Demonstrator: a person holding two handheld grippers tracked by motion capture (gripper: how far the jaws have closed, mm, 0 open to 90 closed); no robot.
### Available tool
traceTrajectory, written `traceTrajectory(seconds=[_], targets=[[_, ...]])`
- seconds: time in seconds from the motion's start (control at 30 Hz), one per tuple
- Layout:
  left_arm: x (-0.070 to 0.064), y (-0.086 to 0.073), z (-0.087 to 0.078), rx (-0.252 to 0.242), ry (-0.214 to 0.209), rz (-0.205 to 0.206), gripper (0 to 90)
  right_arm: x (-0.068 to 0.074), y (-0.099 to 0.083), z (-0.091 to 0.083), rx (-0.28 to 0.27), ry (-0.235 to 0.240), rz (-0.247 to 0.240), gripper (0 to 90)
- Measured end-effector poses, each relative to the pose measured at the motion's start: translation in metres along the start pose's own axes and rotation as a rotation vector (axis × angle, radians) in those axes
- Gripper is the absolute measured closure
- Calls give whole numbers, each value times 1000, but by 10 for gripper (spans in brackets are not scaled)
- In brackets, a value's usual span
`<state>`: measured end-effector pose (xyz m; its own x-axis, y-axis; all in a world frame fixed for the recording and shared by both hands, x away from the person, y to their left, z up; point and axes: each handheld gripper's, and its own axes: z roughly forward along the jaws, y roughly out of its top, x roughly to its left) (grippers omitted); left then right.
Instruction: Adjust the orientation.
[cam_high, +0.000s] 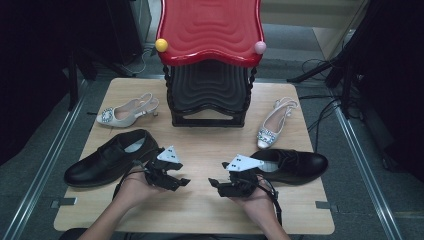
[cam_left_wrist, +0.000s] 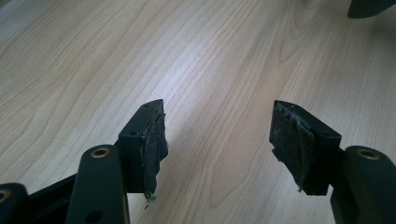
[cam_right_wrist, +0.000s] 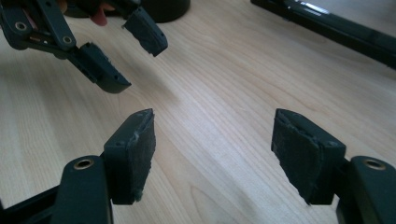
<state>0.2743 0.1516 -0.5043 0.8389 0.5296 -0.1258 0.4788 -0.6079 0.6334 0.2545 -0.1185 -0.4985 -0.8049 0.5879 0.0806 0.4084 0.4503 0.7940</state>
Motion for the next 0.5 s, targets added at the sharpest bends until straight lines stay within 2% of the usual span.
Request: traceTrajectory(seconds=[0.1,0.17,0.33,0.5], targets=[[0,0,-3,-15,-4,-4,370,-2,0,1,14,16,5,327],[1,1,-5,-32,-19,-21,376,-3,0,2,20,22,12,332],[2,-1,-8,-28,-12,-25,384,-5,0,3,26,36,18,347],[4,-3,-13,-35,-9,-47,392,-5,0,5,35,37,-1,366]])
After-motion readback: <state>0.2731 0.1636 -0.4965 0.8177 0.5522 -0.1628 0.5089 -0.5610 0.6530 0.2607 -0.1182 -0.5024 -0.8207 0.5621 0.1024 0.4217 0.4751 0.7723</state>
